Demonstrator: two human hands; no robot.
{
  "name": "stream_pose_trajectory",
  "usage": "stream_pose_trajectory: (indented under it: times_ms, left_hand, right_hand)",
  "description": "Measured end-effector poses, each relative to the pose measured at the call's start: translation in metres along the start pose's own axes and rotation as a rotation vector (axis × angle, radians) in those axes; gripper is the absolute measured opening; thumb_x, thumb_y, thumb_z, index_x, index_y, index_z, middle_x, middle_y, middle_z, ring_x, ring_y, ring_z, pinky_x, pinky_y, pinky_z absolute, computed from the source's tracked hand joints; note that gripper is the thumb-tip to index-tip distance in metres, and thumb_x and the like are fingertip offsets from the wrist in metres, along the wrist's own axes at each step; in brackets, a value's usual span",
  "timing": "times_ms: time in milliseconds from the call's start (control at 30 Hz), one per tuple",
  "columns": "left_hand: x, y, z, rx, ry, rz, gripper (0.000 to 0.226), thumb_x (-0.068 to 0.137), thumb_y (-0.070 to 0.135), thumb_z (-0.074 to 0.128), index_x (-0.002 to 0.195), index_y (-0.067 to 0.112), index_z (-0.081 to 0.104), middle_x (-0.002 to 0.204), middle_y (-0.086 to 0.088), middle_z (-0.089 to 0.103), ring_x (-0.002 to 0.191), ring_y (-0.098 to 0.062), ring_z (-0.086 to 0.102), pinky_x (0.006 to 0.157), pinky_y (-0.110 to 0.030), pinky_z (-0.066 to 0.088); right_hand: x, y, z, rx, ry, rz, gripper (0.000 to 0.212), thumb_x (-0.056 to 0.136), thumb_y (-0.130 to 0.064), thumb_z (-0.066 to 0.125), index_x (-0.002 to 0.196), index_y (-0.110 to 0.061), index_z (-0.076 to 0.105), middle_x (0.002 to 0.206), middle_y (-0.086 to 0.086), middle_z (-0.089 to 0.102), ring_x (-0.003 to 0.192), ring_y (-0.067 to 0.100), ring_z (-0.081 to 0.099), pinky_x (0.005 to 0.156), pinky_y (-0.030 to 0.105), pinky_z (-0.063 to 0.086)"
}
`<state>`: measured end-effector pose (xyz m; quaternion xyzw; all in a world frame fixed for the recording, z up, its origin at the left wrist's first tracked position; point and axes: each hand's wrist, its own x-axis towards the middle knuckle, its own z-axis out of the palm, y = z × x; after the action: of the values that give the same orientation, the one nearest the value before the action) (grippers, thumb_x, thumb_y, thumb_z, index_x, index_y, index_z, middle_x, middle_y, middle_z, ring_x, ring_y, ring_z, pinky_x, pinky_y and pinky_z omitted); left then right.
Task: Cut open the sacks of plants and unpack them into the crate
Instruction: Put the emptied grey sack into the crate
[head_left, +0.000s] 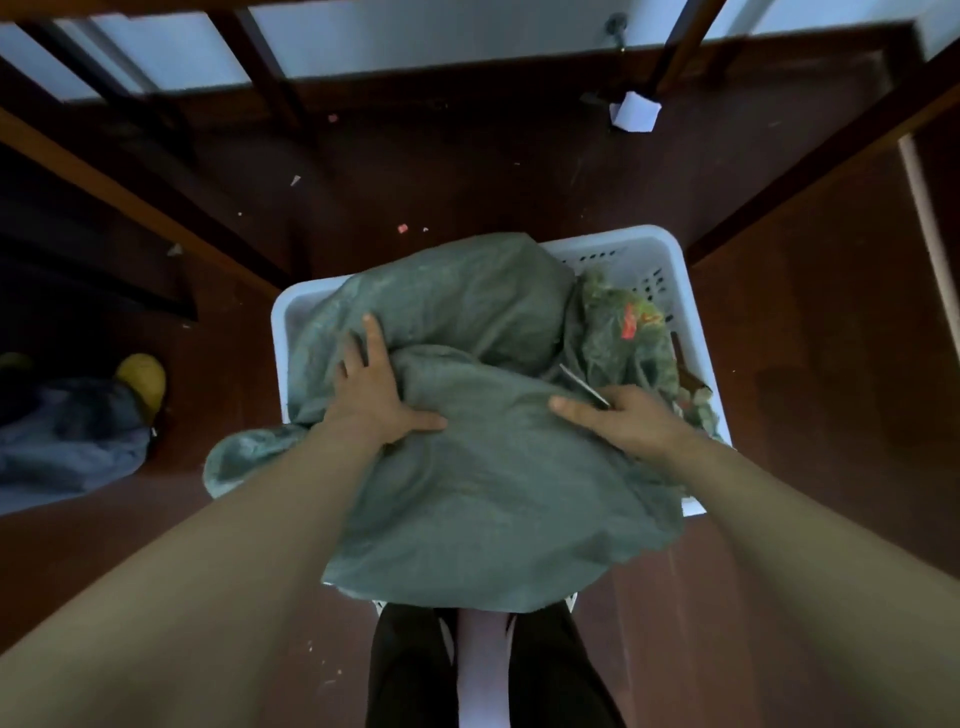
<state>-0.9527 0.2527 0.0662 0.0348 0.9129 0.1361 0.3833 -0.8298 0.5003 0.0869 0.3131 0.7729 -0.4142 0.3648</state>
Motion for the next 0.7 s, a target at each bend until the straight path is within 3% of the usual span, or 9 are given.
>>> stream_pose_trajectory:
  times_ms: [33,100,167,300,367,467,567,700]
  left_hand:
    - [0.007,-0.002,0.005,0.038,0.019,0.026,0.118,0.068,0.049,0.079,0.151,0.018,0.001,0.155,-0.019,0.012,0.14,-0.038,0.019,0.112,-0.049,0.026]
    - [0.008,-0.001,0.01,0.117,0.07,0.085,0.062,0.085,0.04,0.066,0.133,0.008,0.045,0.131,-0.022,0.049,0.119,-0.038,0.046,0.098,-0.045,0.041]
    - [-0.002,0.006,0.011,0.123,0.142,0.099,0.034,0.093,0.031,0.055,0.113,0.004,0.059,0.115,-0.023,0.058,0.106,-0.038,0.054,0.088,-0.045,0.047]
    - [-0.025,0.011,0.0,0.003,0.296,0.113,0.029,0.094,0.031,0.053,0.1,0.003,0.057,0.1,-0.022,0.062,0.095,-0.039,0.058,0.078,-0.043,0.048]
    - [-0.036,0.014,-0.013,-0.065,0.286,0.1,0.029,0.093,0.032,0.055,0.097,0.003,0.055,0.098,-0.021,0.062,0.094,-0.038,0.058,0.078,-0.044,0.049]
    - [-0.06,0.021,-0.04,-0.25,0.152,0.041,0.034,0.085,0.038,0.067,0.102,0.012,0.054,0.1,-0.009,0.062,0.096,-0.029,0.057,0.082,-0.038,0.048]
    - [-0.095,0.03,-0.073,-0.429,0.026,0.017,0.03,0.074,0.029,0.08,0.09,0.022,0.057,0.081,0.006,0.058,0.084,-0.016,0.055,0.079,-0.029,0.045]
    - [-0.138,0.036,-0.114,-0.596,0.177,-0.031,0.014,0.077,0.018,0.077,0.071,0.012,0.066,0.066,-0.002,0.062,0.071,-0.023,0.061,0.074,-0.036,0.052]
  right_hand:
    - [-0.001,0.004,-0.001,0.061,-0.012,-0.016,0.066,0.056,-0.076,0.068,0.095,-0.024,0.066,0.1,-0.007,0.068,0.095,0.017,0.064,0.088,0.033,0.05]
    - [-0.001,0.006,-0.001,-0.002,-0.032,-0.047,0.074,0.054,-0.061,0.081,0.118,-0.031,0.059,0.115,-0.008,0.063,0.107,0.015,0.06,0.095,0.03,0.046]
    - [0.005,0.005,0.005,-0.171,0.003,-0.042,0.08,0.059,-0.047,0.086,0.129,-0.023,0.054,0.124,0.0,0.061,0.113,0.021,0.057,0.096,0.032,0.046]
    - [0.0,-0.005,0.012,-0.235,0.226,0.084,0.03,0.076,-0.035,0.075,0.093,-0.013,0.062,0.098,0.011,0.063,0.099,0.032,0.061,0.071,0.032,0.046]
    - [-0.009,-0.012,0.013,-0.271,0.351,0.082,0.02,0.085,-0.024,0.061,0.1,-0.01,0.062,0.107,0.016,0.06,0.103,0.035,0.059,0.074,0.034,0.044]
    - [-0.028,-0.02,0.011,-0.245,0.416,0.053,0.024,0.09,-0.015,0.047,0.112,-0.012,0.056,0.117,0.019,0.053,0.106,0.036,0.056,0.077,0.036,0.043]
    - [-0.054,-0.032,0.01,0.008,0.418,0.096,0.028,0.094,-0.018,0.044,0.119,-0.01,0.055,0.122,0.02,0.058,0.111,0.037,0.055,0.084,0.037,0.043]
    - [-0.099,-0.062,0.014,0.221,0.42,0.029,0.033,0.094,-0.014,0.046,0.124,-0.008,0.057,0.123,0.021,0.06,0.114,0.037,0.055,0.089,0.036,0.044]
